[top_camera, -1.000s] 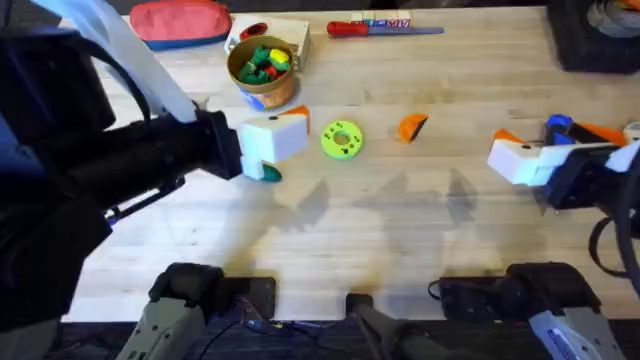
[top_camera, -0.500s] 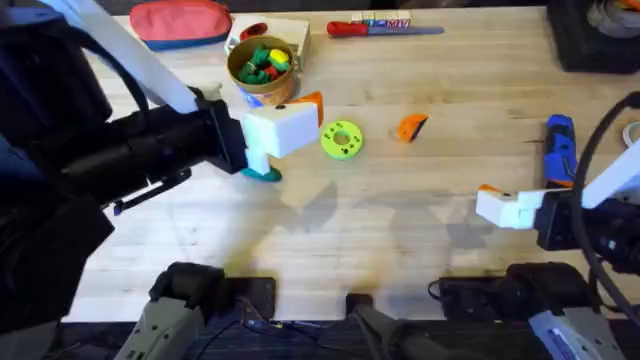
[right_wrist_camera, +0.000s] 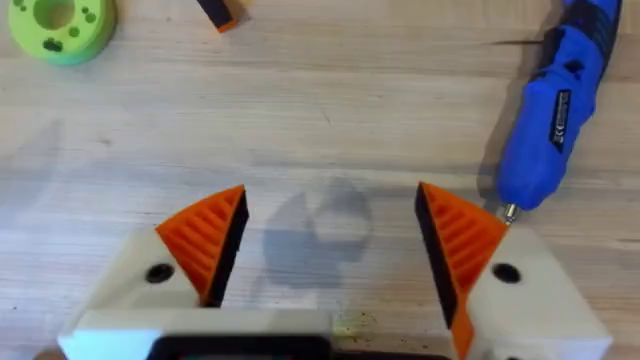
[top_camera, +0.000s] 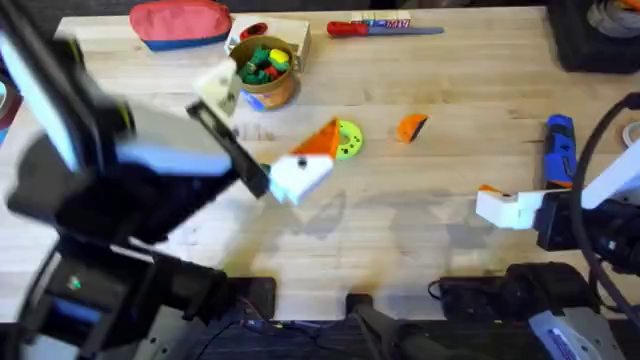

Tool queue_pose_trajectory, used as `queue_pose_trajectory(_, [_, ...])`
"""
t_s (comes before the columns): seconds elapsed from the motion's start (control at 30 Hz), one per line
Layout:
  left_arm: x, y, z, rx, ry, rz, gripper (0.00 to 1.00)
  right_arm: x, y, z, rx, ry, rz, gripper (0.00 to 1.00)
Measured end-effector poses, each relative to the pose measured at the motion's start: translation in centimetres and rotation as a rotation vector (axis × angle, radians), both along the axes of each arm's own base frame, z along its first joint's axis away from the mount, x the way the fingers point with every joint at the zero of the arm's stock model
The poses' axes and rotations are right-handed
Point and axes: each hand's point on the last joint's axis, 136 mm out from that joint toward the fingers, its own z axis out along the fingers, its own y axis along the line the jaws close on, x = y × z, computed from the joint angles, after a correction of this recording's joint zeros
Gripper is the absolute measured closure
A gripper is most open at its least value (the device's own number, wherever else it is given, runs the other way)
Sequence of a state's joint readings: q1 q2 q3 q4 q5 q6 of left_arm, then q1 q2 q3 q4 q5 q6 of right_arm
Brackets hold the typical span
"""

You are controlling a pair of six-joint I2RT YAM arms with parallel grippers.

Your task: Pick up the gripper from the table and insert it into the empty holder that is missing its gripper. Then pick up a screw, insert it into the mounting hole, and use the screwdriver to tighten it. Finally, clean up the table by picking up the vegetable and placing it into the bucket.

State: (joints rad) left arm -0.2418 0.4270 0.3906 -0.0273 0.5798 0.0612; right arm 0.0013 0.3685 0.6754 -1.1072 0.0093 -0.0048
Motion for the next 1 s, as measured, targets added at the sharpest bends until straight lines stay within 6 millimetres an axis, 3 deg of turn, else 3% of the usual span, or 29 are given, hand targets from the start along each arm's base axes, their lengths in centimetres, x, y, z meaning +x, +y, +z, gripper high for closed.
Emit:
queue_pose_trajectory(0.13, [-2.5,0.1,-2.0,-0.025,-0.103,-0.023,0.015,0.0,0.0,0.0,0.000,0.000,0.000,0.010])
queue_pose_trajectory(0.3, [-3.4,0.5,-3.8,-0.075,-0.137,-0.011,0.014,0.0,0.0,0.0,0.000,0.000,0.000,0.010])
queue_pose_trajectory(0.37, [-3.2,0.5,-4.6,-0.091,-0.110,-0.007,0.014,0.0,0.0,0.0,0.000,0.000,0.000,0.010])
queue_pose_trajectory(0.5, [-2.6,0.3,-9.4,-0.132,0.118,0.005,0.015,0.0,0.0,0.0,0.000,0.000,0.000,0.010])
queue_pose_trajectory(1.0, [-2.7,0.2,-9.7,-0.210,0.223,0.005,0.013,0.0,0.0,0.0,0.000,0.000,0.000,0.010])
